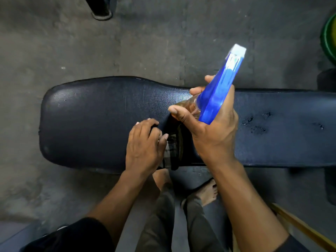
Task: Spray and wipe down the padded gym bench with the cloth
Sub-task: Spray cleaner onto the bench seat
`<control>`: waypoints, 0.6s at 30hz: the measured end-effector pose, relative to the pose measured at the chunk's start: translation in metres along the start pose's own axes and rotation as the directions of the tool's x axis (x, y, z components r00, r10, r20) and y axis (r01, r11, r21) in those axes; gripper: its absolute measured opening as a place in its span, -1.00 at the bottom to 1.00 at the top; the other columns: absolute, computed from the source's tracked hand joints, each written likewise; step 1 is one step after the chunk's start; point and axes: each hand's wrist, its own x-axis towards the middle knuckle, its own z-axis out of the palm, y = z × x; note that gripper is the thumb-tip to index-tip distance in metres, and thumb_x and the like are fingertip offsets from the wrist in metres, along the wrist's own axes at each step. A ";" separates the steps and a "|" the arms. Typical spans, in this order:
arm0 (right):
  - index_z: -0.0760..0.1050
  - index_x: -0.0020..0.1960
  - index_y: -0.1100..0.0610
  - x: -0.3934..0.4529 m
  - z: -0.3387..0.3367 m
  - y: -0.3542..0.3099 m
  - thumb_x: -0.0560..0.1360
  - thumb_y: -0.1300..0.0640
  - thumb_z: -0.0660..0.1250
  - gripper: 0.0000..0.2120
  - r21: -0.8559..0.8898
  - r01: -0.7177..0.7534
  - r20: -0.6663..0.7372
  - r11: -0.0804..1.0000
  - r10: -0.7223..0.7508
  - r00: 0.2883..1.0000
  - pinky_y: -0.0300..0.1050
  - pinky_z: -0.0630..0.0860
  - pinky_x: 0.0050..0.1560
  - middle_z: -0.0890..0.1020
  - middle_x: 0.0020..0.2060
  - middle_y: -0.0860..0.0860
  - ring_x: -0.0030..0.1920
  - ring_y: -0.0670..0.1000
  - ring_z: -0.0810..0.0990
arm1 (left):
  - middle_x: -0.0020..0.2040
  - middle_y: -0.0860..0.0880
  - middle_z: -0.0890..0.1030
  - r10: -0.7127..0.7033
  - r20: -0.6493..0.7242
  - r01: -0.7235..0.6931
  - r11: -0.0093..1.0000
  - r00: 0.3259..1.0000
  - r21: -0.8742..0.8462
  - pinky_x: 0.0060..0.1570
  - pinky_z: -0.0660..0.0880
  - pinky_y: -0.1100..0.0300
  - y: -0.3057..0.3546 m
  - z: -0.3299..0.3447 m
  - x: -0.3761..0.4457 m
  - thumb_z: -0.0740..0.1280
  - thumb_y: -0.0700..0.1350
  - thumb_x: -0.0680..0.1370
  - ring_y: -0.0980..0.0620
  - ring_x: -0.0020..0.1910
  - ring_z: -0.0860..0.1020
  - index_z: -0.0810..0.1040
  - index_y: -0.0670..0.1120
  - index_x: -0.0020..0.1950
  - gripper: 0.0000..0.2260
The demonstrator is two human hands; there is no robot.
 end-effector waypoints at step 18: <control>0.42 0.55 0.15 -0.031 -0.057 0.079 0.25 -0.16 0.72 0.00 -0.362 -0.131 0.243 0.923 0.229 0.943 -0.28 0.34 0.49 0.58 0.44 0.05 0.47 0.04 0.54 | -0.25 -0.11 0.56 0.054 0.166 -0.068 0.995 0.985 0.079 -0.18 0.37 -0.10 0.055 0.006 0.012 0.12 0.12 0.74 -0.24 -0.24 0.54 0.51 -0.09 -0.15 -0.59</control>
